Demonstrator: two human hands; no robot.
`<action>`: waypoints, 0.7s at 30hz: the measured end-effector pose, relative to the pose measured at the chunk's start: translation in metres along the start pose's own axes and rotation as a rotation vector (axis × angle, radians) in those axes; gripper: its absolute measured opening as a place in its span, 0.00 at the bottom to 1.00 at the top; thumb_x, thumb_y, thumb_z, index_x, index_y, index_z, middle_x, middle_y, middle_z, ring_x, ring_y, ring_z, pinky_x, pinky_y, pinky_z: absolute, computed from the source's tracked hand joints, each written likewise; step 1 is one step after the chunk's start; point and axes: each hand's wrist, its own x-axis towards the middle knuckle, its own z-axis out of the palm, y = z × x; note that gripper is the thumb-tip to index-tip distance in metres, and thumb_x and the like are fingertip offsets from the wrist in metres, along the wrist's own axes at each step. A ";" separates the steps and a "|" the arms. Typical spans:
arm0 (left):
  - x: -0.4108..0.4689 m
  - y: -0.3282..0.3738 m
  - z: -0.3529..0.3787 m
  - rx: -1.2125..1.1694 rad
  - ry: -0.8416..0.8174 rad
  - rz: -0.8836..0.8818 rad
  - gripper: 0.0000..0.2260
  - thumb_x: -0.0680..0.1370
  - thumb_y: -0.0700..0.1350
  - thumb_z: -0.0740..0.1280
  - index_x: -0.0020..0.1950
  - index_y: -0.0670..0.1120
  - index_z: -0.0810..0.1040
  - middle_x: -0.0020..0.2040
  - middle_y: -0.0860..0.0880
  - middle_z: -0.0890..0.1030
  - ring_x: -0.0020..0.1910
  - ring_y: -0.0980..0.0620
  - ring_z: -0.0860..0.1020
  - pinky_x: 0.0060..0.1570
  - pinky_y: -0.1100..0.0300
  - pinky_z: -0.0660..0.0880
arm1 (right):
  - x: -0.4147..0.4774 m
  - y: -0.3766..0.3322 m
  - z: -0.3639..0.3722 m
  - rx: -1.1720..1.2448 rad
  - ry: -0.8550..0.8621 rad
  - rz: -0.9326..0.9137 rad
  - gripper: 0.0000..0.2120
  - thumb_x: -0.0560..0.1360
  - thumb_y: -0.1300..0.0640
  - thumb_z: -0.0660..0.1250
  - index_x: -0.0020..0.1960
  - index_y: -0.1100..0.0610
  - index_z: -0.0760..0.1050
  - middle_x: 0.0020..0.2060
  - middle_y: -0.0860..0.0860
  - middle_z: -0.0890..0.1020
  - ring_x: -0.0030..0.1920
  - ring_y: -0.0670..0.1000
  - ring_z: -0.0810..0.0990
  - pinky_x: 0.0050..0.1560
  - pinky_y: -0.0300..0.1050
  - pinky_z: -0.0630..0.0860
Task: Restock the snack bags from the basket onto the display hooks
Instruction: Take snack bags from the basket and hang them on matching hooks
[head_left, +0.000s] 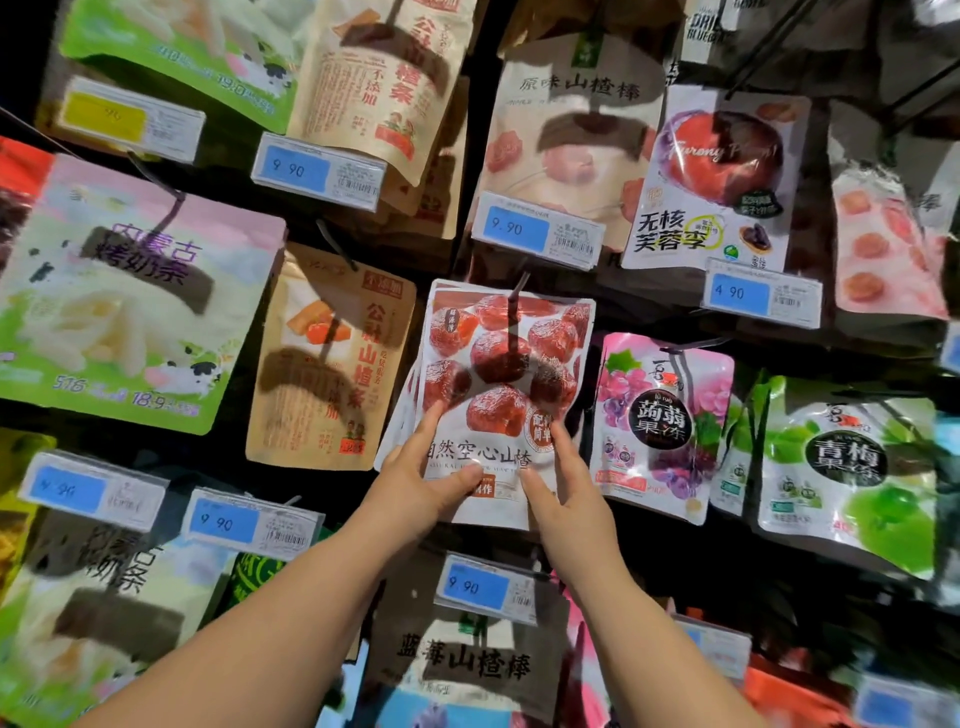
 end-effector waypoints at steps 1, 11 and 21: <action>0.001 -0.002 0.000 -0.005 0.008 -0.005 0.39 0.73 0.58 0.73 0.76 0.70 0.53 0.79 0.53 0.57 0.77 0.51 0.59 0.73 0.50 0.63 | -0.001 0.001 0.001 -0.013 -0.015 -0.001 0.31 0.81 0.49 0.65 0.77 0.35 0.53 0.66 0.31 0.60 0.67 0.36 0.60 0.64 0.36 0.62; -0.018 0.005 0.006 0.060 0.153 -0.072 0.34 0.77 0.58 0.67 0.78 0.65 0.53 0.78 0.47 0.54 0.76 0.46 0.58 0.72 0.49 0.60 | -0.015 -0.001 -0.005 -0.077 -0.079 -0.037 0.32 0.82 0.48 0.61 0.76 0.32 0.45 0.59 0.21 0.52 0.64 0.34 0.59 0.60 0.34 0.60; -0.052 0.025 0.025 0.367 0.387 0.038 0.26 0.77 0.55 0.68 0.74 0.53 0.67 0.71 0.49 0.61 0.72 0.47 0.57 0.72 0.46 0.55 | -0.036 0.004 -0.018 -0.080 -0.015 -0.056 0.29 0.81 0.49 0.62 0.78 0.39 0.53 0.70 0.36 0.61 0.72 0.38 0.62 0.75 0.48 0.62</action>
